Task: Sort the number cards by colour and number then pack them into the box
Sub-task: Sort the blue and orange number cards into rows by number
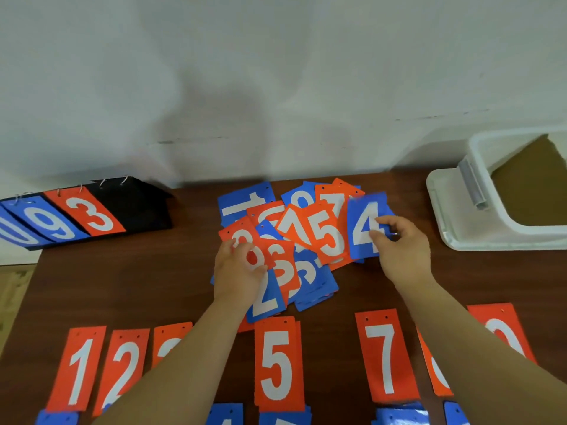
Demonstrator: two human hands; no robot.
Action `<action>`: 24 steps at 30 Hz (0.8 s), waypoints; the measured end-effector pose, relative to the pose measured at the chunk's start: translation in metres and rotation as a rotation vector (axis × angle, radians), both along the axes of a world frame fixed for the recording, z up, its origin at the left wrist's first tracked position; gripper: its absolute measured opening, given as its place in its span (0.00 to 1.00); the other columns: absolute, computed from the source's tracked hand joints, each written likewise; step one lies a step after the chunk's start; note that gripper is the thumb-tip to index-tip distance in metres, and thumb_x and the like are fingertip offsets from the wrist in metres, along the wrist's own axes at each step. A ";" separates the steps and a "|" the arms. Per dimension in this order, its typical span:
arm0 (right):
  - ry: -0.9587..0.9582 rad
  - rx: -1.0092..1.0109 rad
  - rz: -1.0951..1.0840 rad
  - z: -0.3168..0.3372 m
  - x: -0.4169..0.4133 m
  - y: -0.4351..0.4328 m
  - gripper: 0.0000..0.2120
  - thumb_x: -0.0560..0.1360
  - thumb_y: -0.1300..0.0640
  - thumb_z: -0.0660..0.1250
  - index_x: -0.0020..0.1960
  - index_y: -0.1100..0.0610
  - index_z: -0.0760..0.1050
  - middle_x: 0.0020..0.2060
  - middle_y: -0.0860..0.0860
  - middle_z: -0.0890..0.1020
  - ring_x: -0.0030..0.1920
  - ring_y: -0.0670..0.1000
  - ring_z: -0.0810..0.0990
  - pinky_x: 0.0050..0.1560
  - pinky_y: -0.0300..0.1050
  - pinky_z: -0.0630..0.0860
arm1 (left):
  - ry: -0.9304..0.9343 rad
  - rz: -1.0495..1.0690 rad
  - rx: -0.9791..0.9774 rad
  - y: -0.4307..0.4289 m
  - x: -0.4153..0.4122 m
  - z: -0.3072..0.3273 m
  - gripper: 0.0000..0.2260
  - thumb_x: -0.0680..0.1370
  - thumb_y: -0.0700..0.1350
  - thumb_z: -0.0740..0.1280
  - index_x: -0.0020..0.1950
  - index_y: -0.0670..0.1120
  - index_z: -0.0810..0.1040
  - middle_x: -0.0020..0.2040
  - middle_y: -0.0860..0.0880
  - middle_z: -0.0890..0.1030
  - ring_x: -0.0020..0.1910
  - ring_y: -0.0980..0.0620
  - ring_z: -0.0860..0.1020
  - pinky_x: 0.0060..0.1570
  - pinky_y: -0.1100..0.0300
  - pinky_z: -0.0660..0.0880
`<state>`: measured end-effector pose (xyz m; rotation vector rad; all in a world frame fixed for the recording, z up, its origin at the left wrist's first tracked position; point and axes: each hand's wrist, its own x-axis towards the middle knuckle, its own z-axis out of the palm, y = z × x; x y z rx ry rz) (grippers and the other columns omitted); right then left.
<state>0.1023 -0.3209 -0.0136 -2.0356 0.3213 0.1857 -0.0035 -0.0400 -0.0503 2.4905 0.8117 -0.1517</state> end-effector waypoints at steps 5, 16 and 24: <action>0.019 0.142 0.090 0.005 -0.001 0.036 0.09 0.79 0.55 0.71 0.56 0.45 0.79 0.49 0.40 0.77 0.50 0.45 0.81 0.39 0.43 0.81 | -0.008 0.108 0.002 0.018 0.009 0.002 0.36 0.71 0.64 0.75 0.72 0.56 0.64 0.73 0.50 0.68 0.70 0.48 0.71 0.63 0.47 0.77; 0.073 -0.179 0.607 -0.041 -0.021 0.110 0.09 0.82 0.58 0.66 0.60 0.49 0.76 0.44 0.44 0.78 0.34 0.44 0.72 0.29 0.32 0.67 | 0.116 -0.033 0.087 0.066 0.028 0.004 0.44 0.68 0.64 0.77 0.77 0.57 0.60 0.73 0.51 0.71 0.74 0.44 0.67 0.71 0.40 0.66; 0.100 -0.222 0.579 -0.043 -0.023 0.116 0.10 0.82 0.58 0.65 0.61 0.48 0.76 0.58 0.49 0.80 0.47 0.48 0.76 0.35 0.31 0.68 | -0.159 0.083 -0.136 0.060 0.018 0.014 0.19 0.80 0.51 0.70 0.69 0.57 0.70 0.63 0.53 0.76 0.55 0.56 0.77 0.43 0.67 0.77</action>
